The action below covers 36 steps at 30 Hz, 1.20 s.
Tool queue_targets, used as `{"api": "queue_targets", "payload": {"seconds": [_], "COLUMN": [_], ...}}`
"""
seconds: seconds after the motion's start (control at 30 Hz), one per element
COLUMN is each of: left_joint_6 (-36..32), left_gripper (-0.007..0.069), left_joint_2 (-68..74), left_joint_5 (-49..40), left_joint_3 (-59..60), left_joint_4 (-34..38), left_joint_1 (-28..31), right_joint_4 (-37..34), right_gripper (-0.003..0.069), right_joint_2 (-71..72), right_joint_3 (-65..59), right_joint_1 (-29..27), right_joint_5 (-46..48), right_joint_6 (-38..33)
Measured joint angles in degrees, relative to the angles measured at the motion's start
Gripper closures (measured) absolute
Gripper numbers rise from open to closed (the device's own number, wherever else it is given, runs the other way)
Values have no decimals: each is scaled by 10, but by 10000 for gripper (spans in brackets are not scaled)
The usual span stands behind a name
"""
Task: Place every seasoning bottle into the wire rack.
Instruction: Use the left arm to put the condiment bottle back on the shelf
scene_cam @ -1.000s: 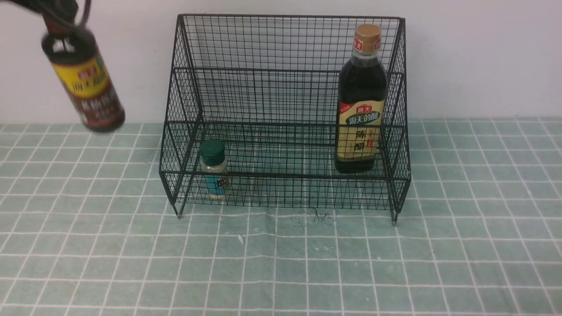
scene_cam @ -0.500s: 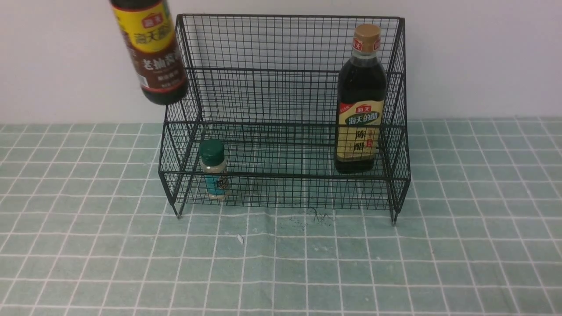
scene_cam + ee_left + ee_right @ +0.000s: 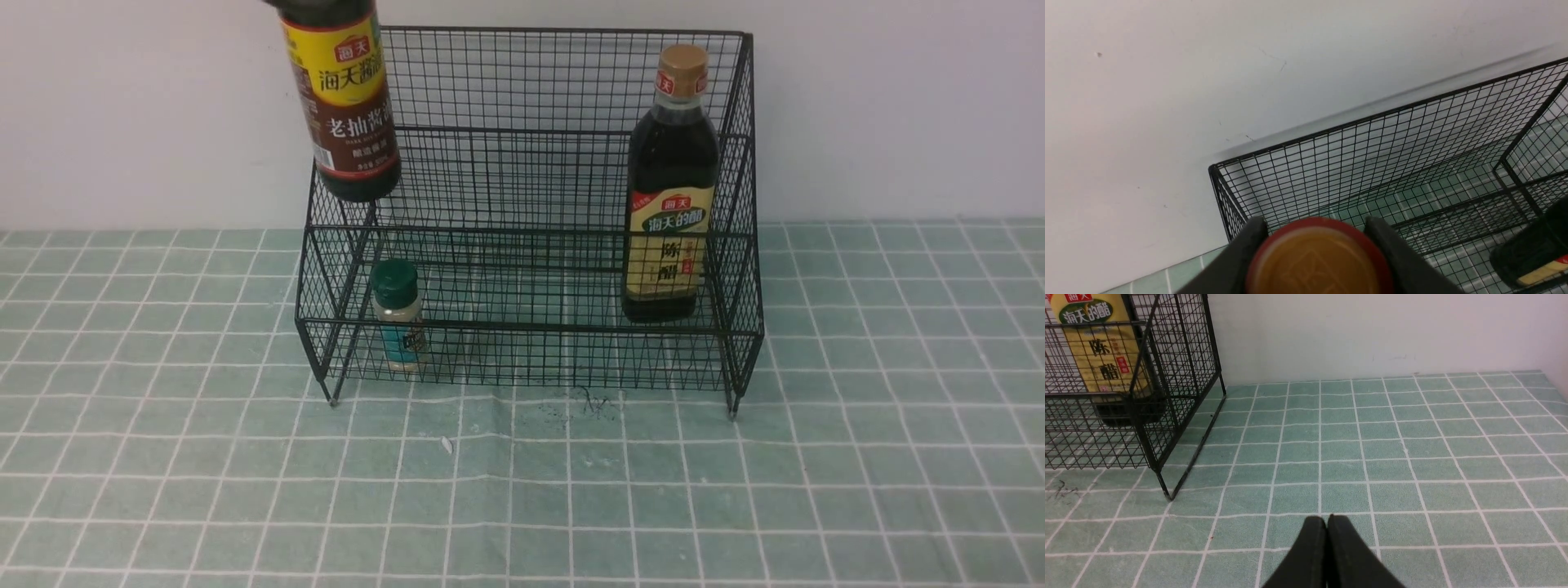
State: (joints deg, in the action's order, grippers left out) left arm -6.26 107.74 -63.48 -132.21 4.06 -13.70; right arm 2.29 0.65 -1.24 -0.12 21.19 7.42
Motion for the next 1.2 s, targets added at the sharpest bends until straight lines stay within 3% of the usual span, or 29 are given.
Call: {"api": "queue_targets", "payload": {"seconds": [0.5, 1.0, 1.2], "left_joint_6": [-1, -1, -1], "left_gripper": [358, 358, 270], "left_joint_2": [77, 126, 117], "left_joint_5": [22, -38, -36], "left_joint_3": [0, 0, -5], "left_joint_4": [31, 34, 37], "left_joint_1": [0, 0, 0], "right_joint_4": [0, 0, 0], "right_gripper": [673, 673, 673], "right_joint_2": [0, 0, 0], "right_joint_3": [0, 0, 0], "right_joint_1": [0, 0, 0], "right_joint_5": [0, 0, 0], "right_joint_6": [0, 0, 0]}}
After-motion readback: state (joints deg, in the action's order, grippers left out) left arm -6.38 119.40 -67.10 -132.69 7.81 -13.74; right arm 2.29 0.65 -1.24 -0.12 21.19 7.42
